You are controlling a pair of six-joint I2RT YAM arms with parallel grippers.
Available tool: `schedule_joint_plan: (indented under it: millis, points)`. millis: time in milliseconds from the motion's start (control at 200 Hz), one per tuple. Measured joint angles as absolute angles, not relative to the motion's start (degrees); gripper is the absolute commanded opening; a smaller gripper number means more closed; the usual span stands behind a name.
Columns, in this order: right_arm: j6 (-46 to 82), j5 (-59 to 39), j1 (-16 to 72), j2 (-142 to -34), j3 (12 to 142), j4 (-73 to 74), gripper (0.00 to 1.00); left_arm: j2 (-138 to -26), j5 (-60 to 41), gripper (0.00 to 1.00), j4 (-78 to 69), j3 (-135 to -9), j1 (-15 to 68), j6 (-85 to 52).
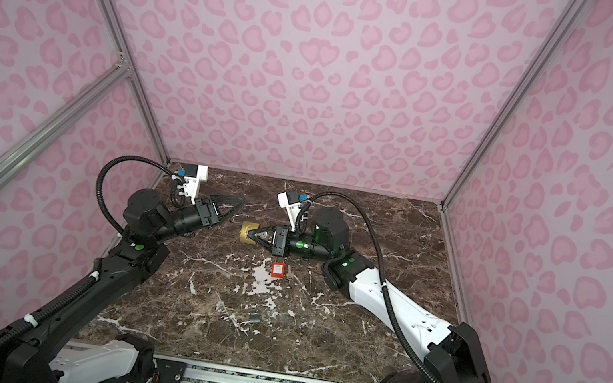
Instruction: Lock with the key
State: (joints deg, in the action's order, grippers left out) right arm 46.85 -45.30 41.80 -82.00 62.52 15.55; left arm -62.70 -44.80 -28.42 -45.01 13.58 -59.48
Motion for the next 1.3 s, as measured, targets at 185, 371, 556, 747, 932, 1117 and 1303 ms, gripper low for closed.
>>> schedule_joint_plan:
  millis: [185,371,556,747,932,1117,1303]
  points:
    - [47.44,-46.06,40.29,-81.93,62.57,16.88,0.01,-62.70,-45.04,0.61,-28.36,-44.49,13.82,-59.51]
    - [48.51,-47.03,38.89,-82.76,62.57,19.29,0.01,-62.70,-45.50,0.61,-28.34,-44.49,14.46,-59.44]
    - [49.93,-48.18,38.22,-83.74,63.44,20.45,0.01,-62.59,-46.22,0.61,-27.86,-44.49,15.03,-58.81]
    - [50.22,-48.73,37.71,-83.79,63.51,21.71,0.00,-61.67,-46.48,0.58,-25.43,-44.56,15.27,-57.30]
    - [50.35,-49.34,37.36,-83.46,63.51,21.87,0.00,-61.17,-46.02,0.42,-23.83,-44.58,15.22,-56.31]
    - [50.11,-49.60,37.12,-82.76,63.96,21.43,0.00,-60.82,-45.41,0.35,-23.70,-44.58,15.22,-55.88]
    - [49.87,-49.71,36.95,-82.54,63.96,20.60,0.00,-60.77,-45.23,0.26,-23.62,-44.71,15.22,-55.83]
